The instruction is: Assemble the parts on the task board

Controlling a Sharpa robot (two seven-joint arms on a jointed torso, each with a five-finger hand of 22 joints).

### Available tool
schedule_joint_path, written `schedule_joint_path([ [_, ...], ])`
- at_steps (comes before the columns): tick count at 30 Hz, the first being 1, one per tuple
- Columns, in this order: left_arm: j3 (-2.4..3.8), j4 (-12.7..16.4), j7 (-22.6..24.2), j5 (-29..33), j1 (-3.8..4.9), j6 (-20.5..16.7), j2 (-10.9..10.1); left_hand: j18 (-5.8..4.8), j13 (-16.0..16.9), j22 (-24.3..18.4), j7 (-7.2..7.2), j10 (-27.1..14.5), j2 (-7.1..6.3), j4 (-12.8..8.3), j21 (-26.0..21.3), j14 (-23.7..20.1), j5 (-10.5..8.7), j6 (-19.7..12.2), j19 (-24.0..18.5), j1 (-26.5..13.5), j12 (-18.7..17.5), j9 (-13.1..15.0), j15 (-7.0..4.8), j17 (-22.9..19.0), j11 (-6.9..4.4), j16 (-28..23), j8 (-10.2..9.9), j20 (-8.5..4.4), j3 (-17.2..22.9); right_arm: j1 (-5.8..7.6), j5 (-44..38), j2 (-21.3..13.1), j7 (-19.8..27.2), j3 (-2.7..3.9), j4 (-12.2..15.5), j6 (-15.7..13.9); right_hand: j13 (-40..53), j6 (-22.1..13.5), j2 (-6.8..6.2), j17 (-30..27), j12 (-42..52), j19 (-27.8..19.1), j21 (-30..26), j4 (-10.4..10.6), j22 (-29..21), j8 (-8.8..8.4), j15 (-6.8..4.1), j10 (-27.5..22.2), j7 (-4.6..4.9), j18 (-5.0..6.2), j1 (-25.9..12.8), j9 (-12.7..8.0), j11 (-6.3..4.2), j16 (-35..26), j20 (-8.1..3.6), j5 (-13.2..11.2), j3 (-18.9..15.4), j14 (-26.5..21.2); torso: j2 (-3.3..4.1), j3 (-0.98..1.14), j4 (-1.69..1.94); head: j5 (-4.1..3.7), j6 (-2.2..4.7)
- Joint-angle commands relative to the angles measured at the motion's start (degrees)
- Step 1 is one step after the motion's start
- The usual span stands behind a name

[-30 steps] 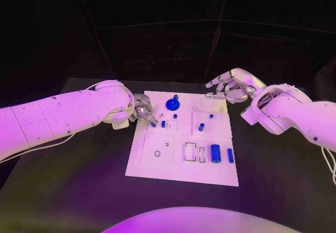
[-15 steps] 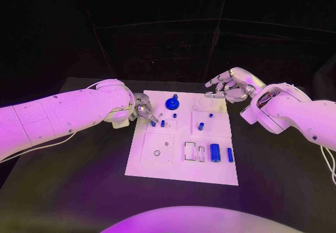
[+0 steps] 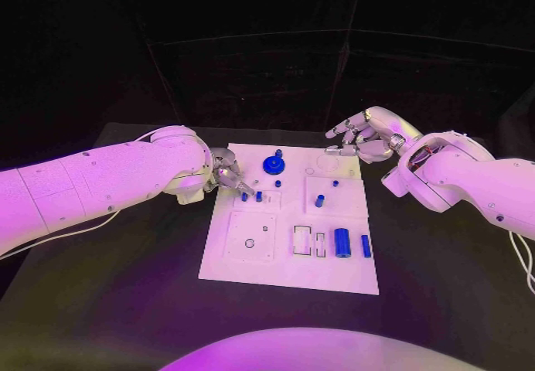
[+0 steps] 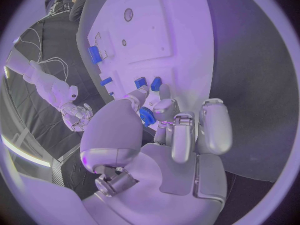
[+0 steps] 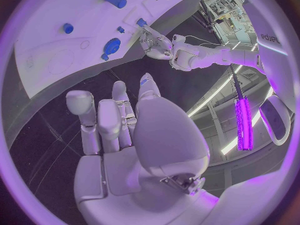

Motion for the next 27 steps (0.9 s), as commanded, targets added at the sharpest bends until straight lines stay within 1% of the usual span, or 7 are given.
schedule_joint_path([
  [1, 0.03, 0.3, 0.0, 0.1, 0.05, -1.3, -0.3, -0.88, 0.1, 0.1, 0.20, 0.1, 0.05, 0.7, 0.1, 5.9, -0.18, 0.2, 0.3, -0.5, 0.4, 0.0, -0.27, 15.1, 0.13, 0.4, -0.1, 0.09, -1.9, 0.10, 0.2, 0.0, 0.5, 0.03, 0.1, 0.3, -0.1, -0.4, 0.57, -0.1, -0.2, -0.4, -0.2, 0.0, 0.0, 0.32, 0.04, -0.5, 0.05, 0.99, -0.2, 0.0, -0.06, -0.2, -0.07, 0.1, -0.4, -0.4, -0.05, 0.01, -0.06, 0.02, 0.00],
  [7, 0.05, 0.7, 1.2, 0.6, 0.04, -3.7, -0.9, -0.78, -0.6, -0.2, 0.27, -0.4, 1.02, 2.3, -0.4, 5.9, -0.12, -0.2, 0.1, -0.3, -0.2, 0.0, -0.30, 15.1, 0.14, 0.4, -0.4, 0.04, -5.3, 0.09, 0.2, 0.1, 0.5, 0.03, 0.0, 0.3, -0.1, -0.4, 0.57, -0.1, -0.2, -0.4, -0.2, 0.0, 0.0, 0.32, 0.04, -0.5, 0.05, 0.99, -0.2, 0.0, -0.06, -0.2, -0.07, 0.1, -0.4, -0.4, -0.09, 0.00, -0.05, -0.02, 0.04],
  [11, 0.08, 1.1, 3.7, 3.1, 0.04, -6.9, -1.5, -0.28, -6.3, -2.4, 1.10, -4.0, 2.26, 3.8, -2.4, 5.8, 0.03, -2.3, -1.0, 0.5, -4.7, -0.5, 0.17, 14.7, 0.85, 0.1, -1.5, 0.34, -7.6, 0.09, 0.2, 0.1, 0.5, 0.03, 0.0, 0.3, -0.1, -0.4, 0.57, -0.1, -0.2, -0.4, -0.2, 0.0, 0.0, 0.32, 0.04, -0.5, 0.05, 0.99, -0.2, 0.0, -0.06, -0.2, -0.07, 0.1, -0.4, -0.4, -0.09, 0.03, -0.09, -0.01, 0.05],
  [15, 0.10, 1.4, 8.3, 6.9, 0.06, -11.1, -2.1, 0.66, -17.1, -6.8, 2.86, -11.4, 3.10, 4.8, -6.7, 5.0, 0.15, -6.1, -3.4, 2.3, -14.0, -1.7, 1.43, 11.8, 2.38, -1.8, -3.9, 1.32, -9.7, 0.09, 0.2, 0.1, 0.5, 0.03, -0.1, 0.3, -0.1, -0.4, 0.57, -0.1, -0.2, -0.4, -0.2, 0.0, 0.0, 0.32, 0.04, -0.5, 0.05, 0.99, -0.2, 0.0, -0.06, -0.2, -0.07, 0.1, -0.4, -0.4, -0.12, 0.05, -0.12, -0.09, 0.04],
  [20, 0.12, 1.4, 20.3, 12.4, 0.11, -15.2, -2.2, 5.17, -20.9, -28.8, 6.40, -20.3, 4.55, 4.1, -29.4, -2.5, 0.12, -12.3, -16.7, 8.3, -19.2, -4.3, 4.36, -6.5, 5.65, -16.2, -7.1, 3.73, -11.5, 0.09, 0.2, 0.1, 0.6, 0.03, -0.2, 0.2, -0.1, -0.4, 0.57, -0.1, -0.2, -0.4, -0.2, 0.0, 0.0, 0.32, 0.04, -0.5, 0.05, 0.99, -0.2, 0.0, -0.06, -0.2, -0.07, 0.1, -0.4, -0.4, -0.17, 0.07, -0.21, -0.26, 0.19],
  [23, 0.10, 1.2, 27.3, 11.7, 0.13, -16.8, -1.4, 5.25, -24.9, -33.2, 8.14, -27.0, 5.32, 0.1, -36.0, -13.7, 0.19, -14.3, -21.1, 16.3, -24.2, -6.3, 5.98, -25.3, 7.64, -33.6, -8.8, 5.59, -10.0, 0.09, 0.2, 0.1, 0.5, 0.03, -0.3, 0.2, -0.1, -0.4, 0.57, -0.1, -0.2, -0.4, -0.2, 0.0, 0.0, 0.32, 0.04, -0.5, 0.05, 0.99, -0.2, 0.0, -0.06, -0.2, -0.07, 0.1, -0.4, -0.4, -0.18, 0.09, -0.17, -0.47, 0.36],
  [27, 0.07, 0.4, 31.6, 4.4, 0.14, -17.5, 0.2, 5.64, -31.9, -36.5, 9.21, -29.8, 4.23, -4.1, -40.6, -18.5, 0.19, -13.4, -22.6, 23.3, -31.0, -10.0, 7.31, -33.0, 8.84, -41.1, -13.0, 6.86, -6.8, 0.09, 0.2, 0.3, 0.5, 0.03, -0.5, 0.2, -0.1, -0.4, 0.57, -0.1, -0.2, -0.4, -0.2, 0.1, -0.1, 0.32, 0.04, -0.5, 0.06, 0.99, -0.2, 0.0, -0.05, -0.2, -0.07, 0.1, -0.4, -0.4, -0.20, 0.13, -0.27, -0.55, 0.62],
])
